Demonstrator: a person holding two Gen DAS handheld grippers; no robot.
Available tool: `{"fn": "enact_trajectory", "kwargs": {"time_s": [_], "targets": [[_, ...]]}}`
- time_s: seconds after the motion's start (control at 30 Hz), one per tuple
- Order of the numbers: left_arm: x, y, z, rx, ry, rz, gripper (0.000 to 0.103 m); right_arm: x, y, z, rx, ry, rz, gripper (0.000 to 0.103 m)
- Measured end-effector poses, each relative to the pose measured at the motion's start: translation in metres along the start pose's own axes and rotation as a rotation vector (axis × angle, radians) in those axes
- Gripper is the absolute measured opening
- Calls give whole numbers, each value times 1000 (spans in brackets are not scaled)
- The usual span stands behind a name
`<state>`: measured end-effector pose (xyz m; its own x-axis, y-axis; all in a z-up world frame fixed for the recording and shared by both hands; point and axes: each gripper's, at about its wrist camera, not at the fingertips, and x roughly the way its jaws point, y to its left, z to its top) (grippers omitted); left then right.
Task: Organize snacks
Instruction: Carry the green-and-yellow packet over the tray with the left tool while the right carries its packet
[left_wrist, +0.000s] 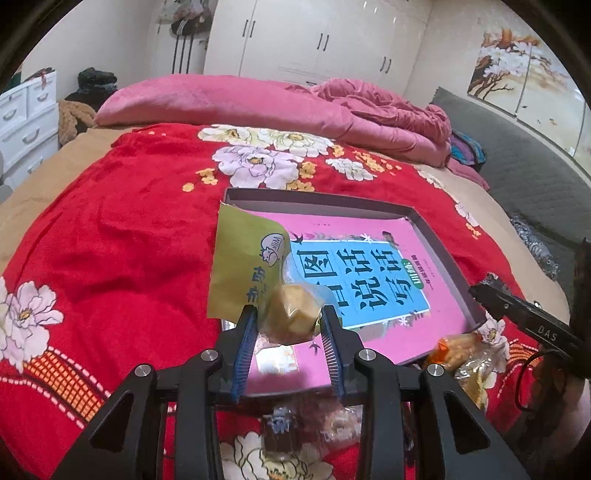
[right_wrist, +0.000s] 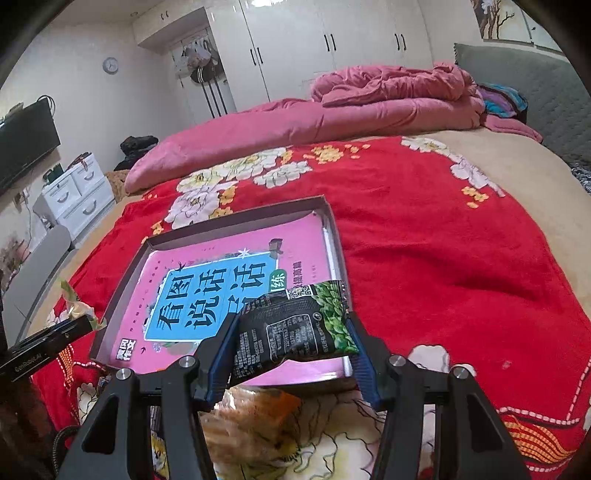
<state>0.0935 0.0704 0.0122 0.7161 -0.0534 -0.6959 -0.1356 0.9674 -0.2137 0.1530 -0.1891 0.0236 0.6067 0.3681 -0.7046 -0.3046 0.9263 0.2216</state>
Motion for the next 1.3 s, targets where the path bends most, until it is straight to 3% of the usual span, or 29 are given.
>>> {"fn": "enact_trajectory", "kwargs": {"time_s": [0.67,1.0,1.3], "targets": [[35,-14,4,87,62,-14,36,45,3,-4,19,112,-13,57],[53,-13,2,96,124,-13,37,51,6,-4,19,143,-29,58],[54,-17,-1,116,133,-18,41,47,5,-2,30,136,-20,58]]}}
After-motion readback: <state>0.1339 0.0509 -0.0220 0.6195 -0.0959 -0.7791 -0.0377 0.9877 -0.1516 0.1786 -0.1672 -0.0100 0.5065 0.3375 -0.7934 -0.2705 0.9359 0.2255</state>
